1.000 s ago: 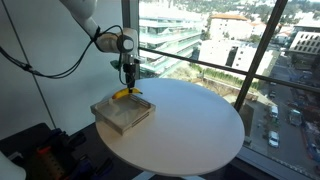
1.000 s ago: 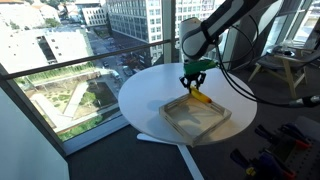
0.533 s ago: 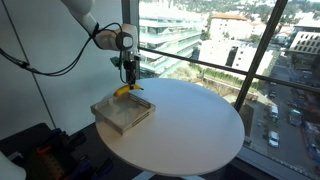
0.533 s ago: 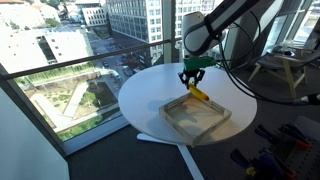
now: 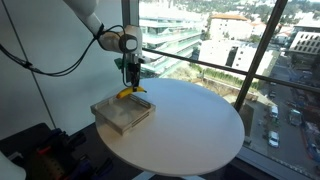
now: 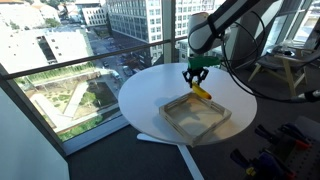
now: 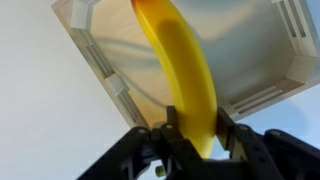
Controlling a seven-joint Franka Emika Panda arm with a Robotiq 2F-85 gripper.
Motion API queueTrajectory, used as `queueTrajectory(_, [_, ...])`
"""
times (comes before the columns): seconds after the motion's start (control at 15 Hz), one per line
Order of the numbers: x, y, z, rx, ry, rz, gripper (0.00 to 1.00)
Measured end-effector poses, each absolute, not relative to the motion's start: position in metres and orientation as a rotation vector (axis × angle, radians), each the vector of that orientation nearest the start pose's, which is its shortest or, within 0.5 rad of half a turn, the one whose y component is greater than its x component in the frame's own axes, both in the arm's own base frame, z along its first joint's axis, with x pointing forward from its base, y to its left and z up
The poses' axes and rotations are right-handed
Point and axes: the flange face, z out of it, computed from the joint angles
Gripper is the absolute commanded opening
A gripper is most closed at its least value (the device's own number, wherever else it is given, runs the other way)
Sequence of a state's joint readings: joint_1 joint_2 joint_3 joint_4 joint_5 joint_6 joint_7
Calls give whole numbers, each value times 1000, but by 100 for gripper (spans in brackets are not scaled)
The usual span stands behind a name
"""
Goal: Move the banana from the tray to the table
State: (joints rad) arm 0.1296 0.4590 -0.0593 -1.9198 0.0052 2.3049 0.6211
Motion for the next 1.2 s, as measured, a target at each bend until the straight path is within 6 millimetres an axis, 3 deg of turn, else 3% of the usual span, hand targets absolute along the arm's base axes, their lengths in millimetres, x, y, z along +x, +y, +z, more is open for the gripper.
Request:
queueTrajectory(0.4, [617,10,245,-3050,926,101,16])
queueTrajectory(1.2, [611,-46,240,-3086,840,125,16])
